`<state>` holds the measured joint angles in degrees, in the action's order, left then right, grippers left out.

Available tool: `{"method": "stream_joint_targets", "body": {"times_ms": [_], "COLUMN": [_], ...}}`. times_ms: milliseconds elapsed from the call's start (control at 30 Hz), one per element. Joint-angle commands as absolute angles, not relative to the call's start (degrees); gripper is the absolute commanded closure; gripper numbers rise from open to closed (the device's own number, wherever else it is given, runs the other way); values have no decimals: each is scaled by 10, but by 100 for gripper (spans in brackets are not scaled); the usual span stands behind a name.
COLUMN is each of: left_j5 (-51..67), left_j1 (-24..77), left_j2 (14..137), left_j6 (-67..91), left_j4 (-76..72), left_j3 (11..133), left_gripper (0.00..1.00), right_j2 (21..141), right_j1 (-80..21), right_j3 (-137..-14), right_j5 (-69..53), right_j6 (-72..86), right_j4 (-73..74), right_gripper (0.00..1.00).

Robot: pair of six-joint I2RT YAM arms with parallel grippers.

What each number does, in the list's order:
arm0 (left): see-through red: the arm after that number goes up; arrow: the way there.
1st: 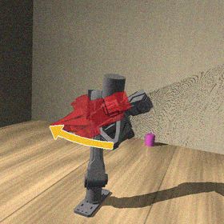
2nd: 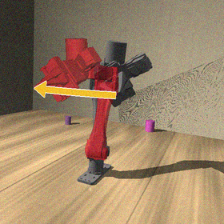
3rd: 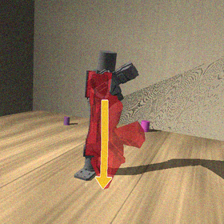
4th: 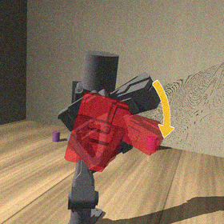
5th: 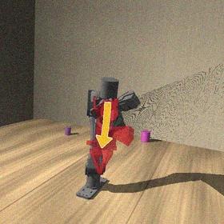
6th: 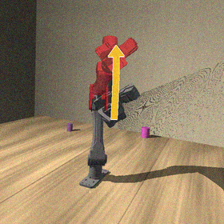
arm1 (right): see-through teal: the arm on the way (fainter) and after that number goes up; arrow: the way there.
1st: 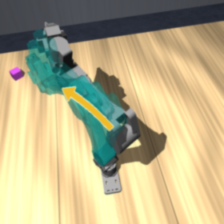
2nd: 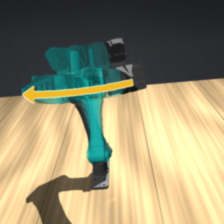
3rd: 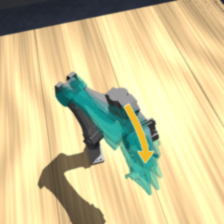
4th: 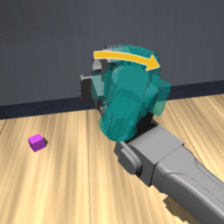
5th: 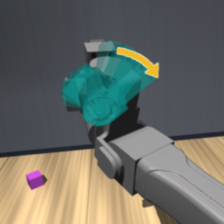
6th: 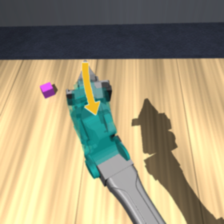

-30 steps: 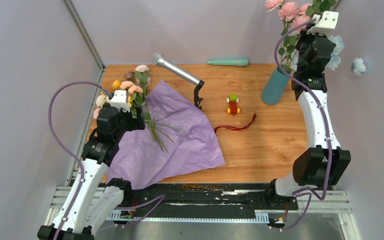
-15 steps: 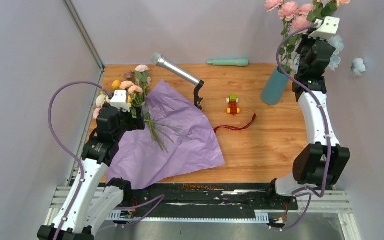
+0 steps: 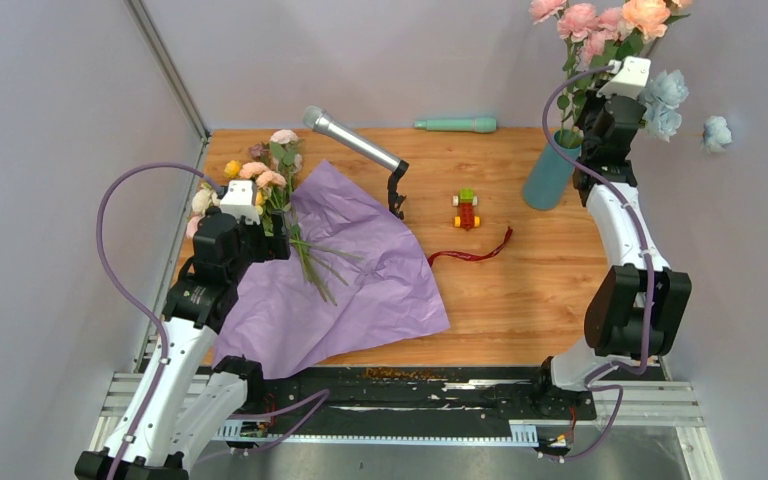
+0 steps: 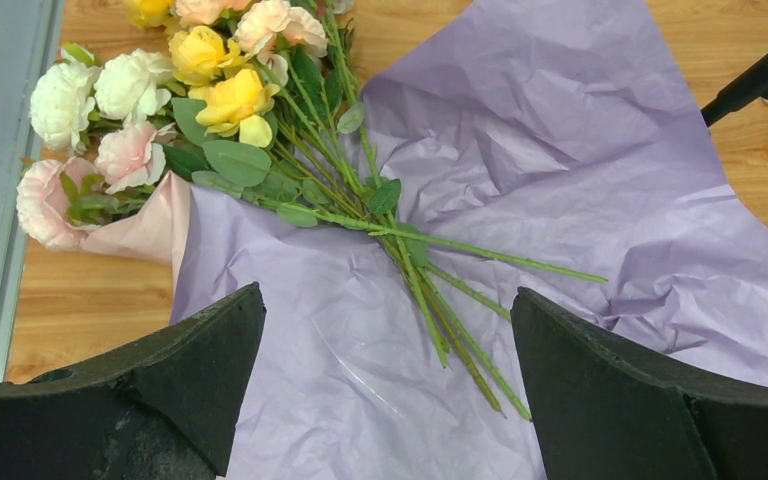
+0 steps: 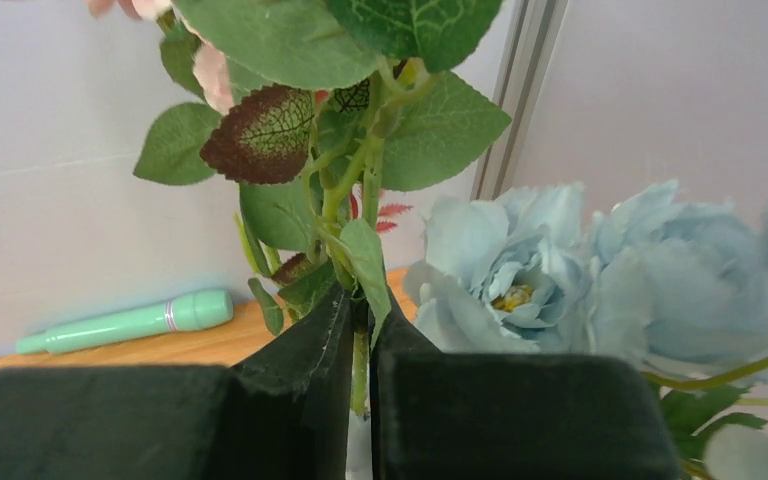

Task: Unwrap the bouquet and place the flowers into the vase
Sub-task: Insert the fake flower into the vase.

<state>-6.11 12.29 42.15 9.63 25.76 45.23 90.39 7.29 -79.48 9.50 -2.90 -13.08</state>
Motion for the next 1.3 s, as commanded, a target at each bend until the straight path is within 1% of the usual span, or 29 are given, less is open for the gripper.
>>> {"method": "stream_joint_targets", "body": {"times_ms": [0, 267, 300, 467, 600, 733, 833, 967, 1133, 1267], "left_j5": [-61, -61, -61, -60, -59, -59, -58, -58, -58, -58], "left_j1": [121, 121, 121, 121, 121, 121, 122, 121, 121, 121], "left_j2": [416, 417, 417, 416, 417, 416, 416, 415, 413, 412], "left_j6": [84, 83, 83, 83, 83, 83, 83, 83, 82, 82], "left_j4": [250, 250, 250, 250, 250, 250, 250, 250, 251, 251], "left_j3": [450, 450, 450, 450, 450, 450, 449, 450, 449, 450], "left_gripper": [0, 0, 0, 0, 0, 0, 0, 0, 0, 0], "right_j2": [913, 938, 939, 939, 935, 930, 928, 920, 899, 883], "right_j1": [75, 75, 75, 75, 75, 74, 75, 75, 75, 75], "right_j3": [-784, -788, -789, -788, -788, -788, -791, -793, -790, -803], "right_j5": [91, 87, 87, 81, 76, 73, 63, 53, 31, 9], "right_j6": [-16, -15, -16, -21, -24, -25, -28, -27, -27, -31], "right_j4": [-155, -134, -131, -126, -122, -119, -112, -104, -94, -59], "right_gripper": [100, 99, 97, 76, 65, 58, 50, 43, 37, 31]}}
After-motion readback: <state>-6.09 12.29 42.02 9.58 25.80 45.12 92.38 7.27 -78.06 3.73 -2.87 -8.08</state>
